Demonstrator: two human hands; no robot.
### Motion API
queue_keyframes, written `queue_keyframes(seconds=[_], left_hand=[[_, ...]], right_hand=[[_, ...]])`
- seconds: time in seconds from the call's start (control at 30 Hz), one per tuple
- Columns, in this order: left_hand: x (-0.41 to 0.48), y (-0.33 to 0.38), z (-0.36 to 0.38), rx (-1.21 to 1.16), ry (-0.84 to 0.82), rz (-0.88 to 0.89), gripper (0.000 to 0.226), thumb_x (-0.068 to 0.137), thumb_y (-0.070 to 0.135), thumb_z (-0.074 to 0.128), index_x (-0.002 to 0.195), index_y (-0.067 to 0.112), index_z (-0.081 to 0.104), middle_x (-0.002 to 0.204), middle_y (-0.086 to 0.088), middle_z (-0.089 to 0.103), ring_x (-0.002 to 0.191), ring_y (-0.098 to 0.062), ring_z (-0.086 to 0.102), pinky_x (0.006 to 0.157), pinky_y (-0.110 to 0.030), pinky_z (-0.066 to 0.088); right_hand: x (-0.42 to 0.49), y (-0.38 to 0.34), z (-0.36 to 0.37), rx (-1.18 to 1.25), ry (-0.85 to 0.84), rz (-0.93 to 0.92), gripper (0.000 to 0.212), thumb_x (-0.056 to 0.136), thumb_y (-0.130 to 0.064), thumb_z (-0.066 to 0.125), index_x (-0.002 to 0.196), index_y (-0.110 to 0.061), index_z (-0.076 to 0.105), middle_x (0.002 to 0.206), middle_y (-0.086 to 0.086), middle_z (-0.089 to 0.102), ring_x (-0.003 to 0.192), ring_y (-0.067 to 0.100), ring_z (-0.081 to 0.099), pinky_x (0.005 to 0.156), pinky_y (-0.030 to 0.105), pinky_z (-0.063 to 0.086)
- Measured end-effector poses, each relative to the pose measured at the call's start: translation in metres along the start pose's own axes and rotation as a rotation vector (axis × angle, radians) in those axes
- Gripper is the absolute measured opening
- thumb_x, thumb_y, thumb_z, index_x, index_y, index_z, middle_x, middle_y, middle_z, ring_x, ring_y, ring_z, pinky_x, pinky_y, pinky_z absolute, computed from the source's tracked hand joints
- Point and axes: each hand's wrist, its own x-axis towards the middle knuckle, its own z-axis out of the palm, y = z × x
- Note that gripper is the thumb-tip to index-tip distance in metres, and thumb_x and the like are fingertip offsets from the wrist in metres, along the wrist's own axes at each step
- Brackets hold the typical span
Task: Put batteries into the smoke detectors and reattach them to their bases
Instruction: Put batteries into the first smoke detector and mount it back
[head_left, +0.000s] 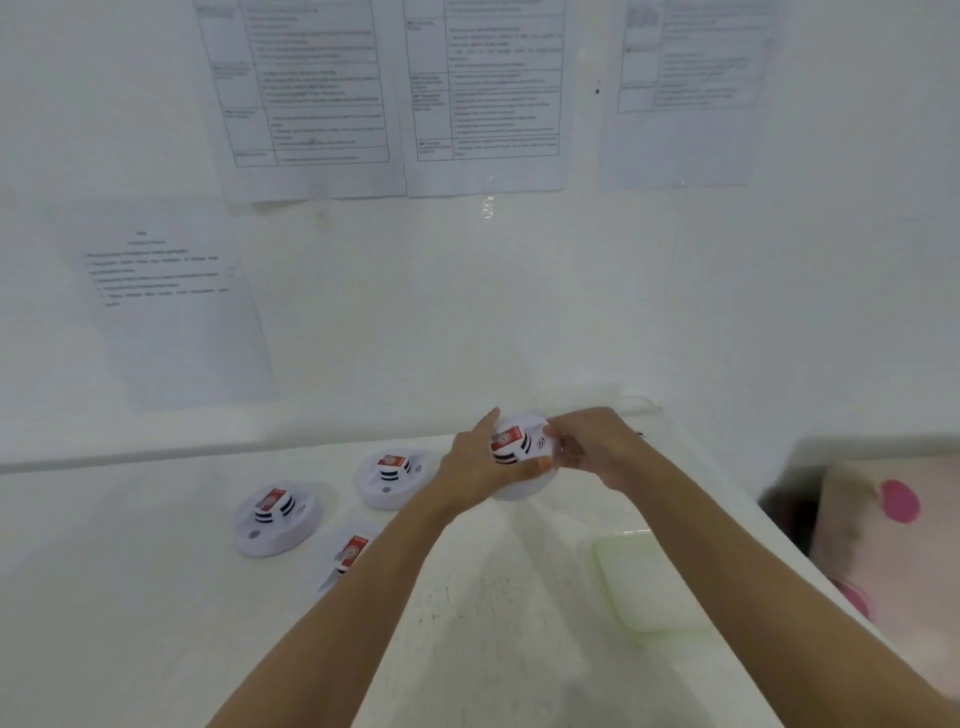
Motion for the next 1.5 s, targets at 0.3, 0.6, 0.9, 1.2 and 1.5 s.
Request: queue_keyframes(seconds=[0.3, 0.6, 0.9, 1.2, 1.5], left_hand=[[0.019, 0.029, 0.036, -0.383, -0.07, 0.102, 0.072, 0.083, 0.043, 0.065, 0.143, 0.035, 0.027, 0.126, 0.016, 0.048, 0.105, -0.004, 0.052, 0.078, -0.02, 0.045], [0.042, 0.044, 0.078, -0.935, -0.186, -0.05, 0.06, 0.074, 0.058, 0.05, 0.122, 0.023, 0.057, 0.115, -0.004, 0.066, 0.102, -0.021, 0.062, 0.083, -0.039, 0.052], [0.044, 0.031, 0.1, -1.229, -0.053, -0.128, 0.049, 0.088, 0.051, 0.037, 0.107, 0.015, 0.064, 0.1, -0.012, 0.072, 0.102, -0.033, 0.061, 0.085, -0.053, 0.047], [0.04, 0.024, 0.089, -1.337, -0.053, -0.181, 0.051, 0.088, 0.056, 0.038, 0.111, 0.017, 0.063, 0.104, -0.013, 0.07, 0.102, -0.03, 0.06, 0.084, -0.053, 0.045], [0.039, 0.024, 0.084, -1.218, 0.074, -0.048, 0.037, 0.098, 0.043, 0.029, 0.119, 0.029, 0.055, 0.118, -0.006, 0.061, 0.101, -0.026, 0.06, 0.085, -0.048, 0.044]], right_hand=[[-0.014, -0.043, -0.041, -0.04, -0.003, -0.172, 0.012, 0.084, -0.007, 0.064, 0.082, 0.004, 0.067, 0.059, 0.008, 0.059, 0.039, 0.01, 0.053, 0.044, 0.017, 0.048], [0.007, -0.036, -0.081, -0.356, -0.111, -0.283, 0.045, 0.084, -0.022, 0.067, 0.126, -0.008, 0.056, 0.086, -0.002, 0.058, 0.073, 0.007, 0.057, 0.06, 0.015, 0.047], [0.016, -0.006, -0.081, -0.68, -0.114, -0.495, 0.062, 0.071, -0.028, 0.079, 0.125, -0.011, 0.052, 0.115, 0.001, 0.052, 0.097, 0.013, 0.048, 0.081, 0.023, 0.039], [0.011, 0.006, -0.066, -0.749, -0.125, -0.6, 0.066, 0.07, -0.026, 0.078, 0.127, -0.01, 0.049, 0.119, 0.008, 0.049, 0.108, 0.02, 0.05, 0.089, 0.027, 0.042], [0.003, 0.009, -0.067, -0.696, -0.111, -0.621, 0.062, 0.068, -0.025, 0.08, 0.122, -0.01, 0.054, 0.113, 0.009, 0.054, 0.103, 0.021, 0.052, 0.089, 0.031, 0.045]])
